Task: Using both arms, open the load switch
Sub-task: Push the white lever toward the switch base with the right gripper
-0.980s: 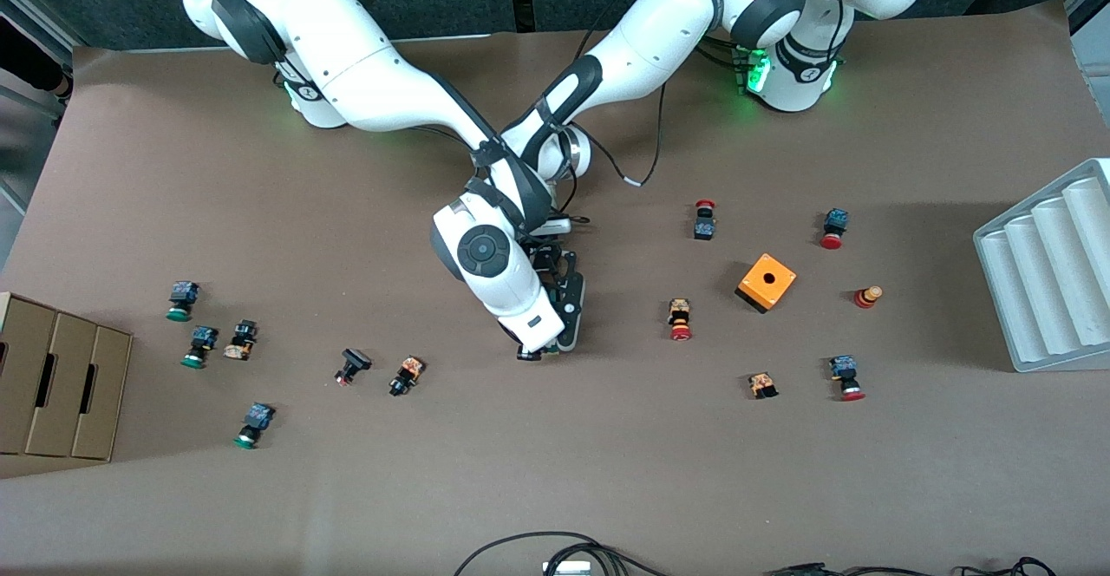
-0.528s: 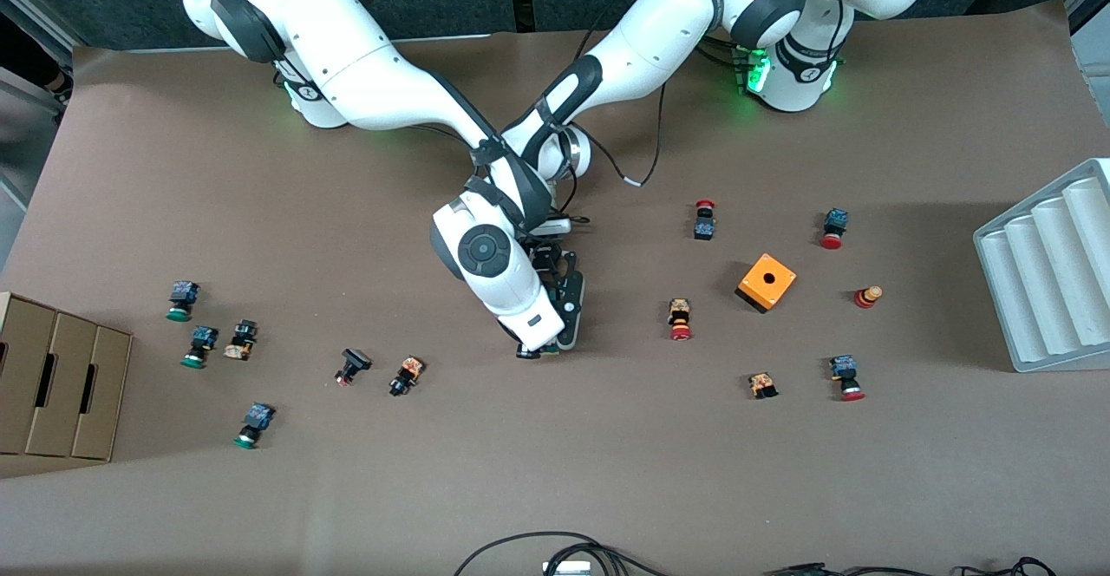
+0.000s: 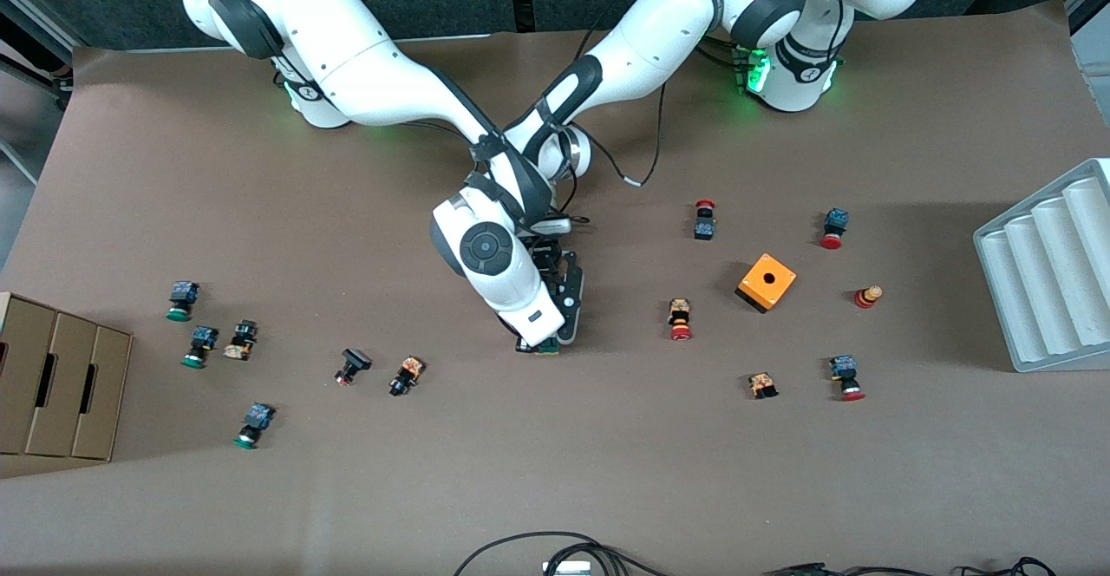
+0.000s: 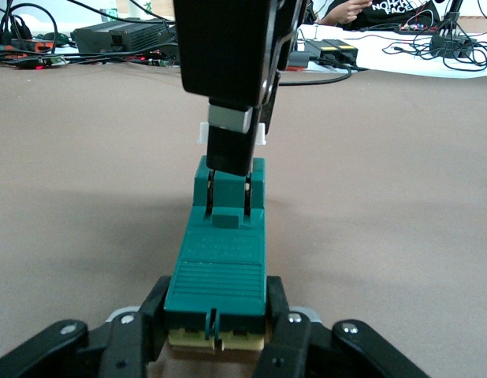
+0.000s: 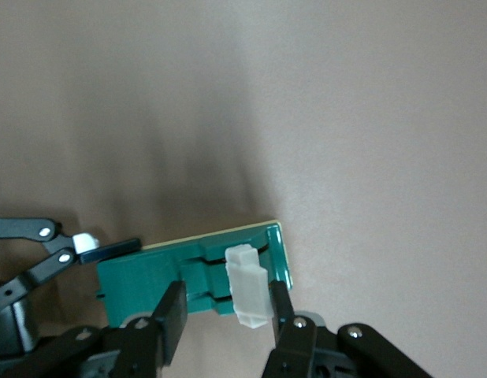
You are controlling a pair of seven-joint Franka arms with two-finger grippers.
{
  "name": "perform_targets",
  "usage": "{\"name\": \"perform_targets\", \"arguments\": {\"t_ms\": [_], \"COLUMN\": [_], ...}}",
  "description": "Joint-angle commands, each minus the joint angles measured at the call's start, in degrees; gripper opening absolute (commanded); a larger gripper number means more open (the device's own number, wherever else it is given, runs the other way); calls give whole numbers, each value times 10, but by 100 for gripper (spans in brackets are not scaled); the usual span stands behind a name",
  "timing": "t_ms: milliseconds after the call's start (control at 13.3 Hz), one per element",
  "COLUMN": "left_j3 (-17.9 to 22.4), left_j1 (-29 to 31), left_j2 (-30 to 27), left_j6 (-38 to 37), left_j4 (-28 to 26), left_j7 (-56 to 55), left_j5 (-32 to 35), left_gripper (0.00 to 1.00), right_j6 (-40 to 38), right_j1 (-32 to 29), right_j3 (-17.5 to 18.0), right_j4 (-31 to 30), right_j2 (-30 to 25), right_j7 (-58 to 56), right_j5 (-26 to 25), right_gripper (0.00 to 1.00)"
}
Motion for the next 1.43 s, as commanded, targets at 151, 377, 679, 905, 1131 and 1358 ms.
{"name": "perform_targets", "arguments": {"t_ms": [151,377,679,905,1131,1358], "left_j3": [6,6,6,6,6,6], "left_j1": [-6,-6,-6,-5,-5,-5], "left_j2": [4,5,5,5,4,4], "left_j6": [6,6,6,6,6,7], "left_j4": [7,7,7,7,7,7], "left_j7": [-8,-8,-8,-8,-8,-8], "left_j5": [11,11,11,11,11,11], "left_gripper": [53,53,53,53,53,53], "right_j6": [-22,-26,-40,-40,-41,-40], "right_j1": [7,7,9,9,15,23], "right_j3": [-4,-3,-2,-1,0,0], "right_j4": [-22,-22,-25,-25,-25,-25], "right_j2": [-25,-27,-33,-34,-36,-36], "right_j7": [7,7,26,31,47,68], "right_j5": [9,9,8,8,9,9], "right_gripper": [51,51,51,51,51,51]}}
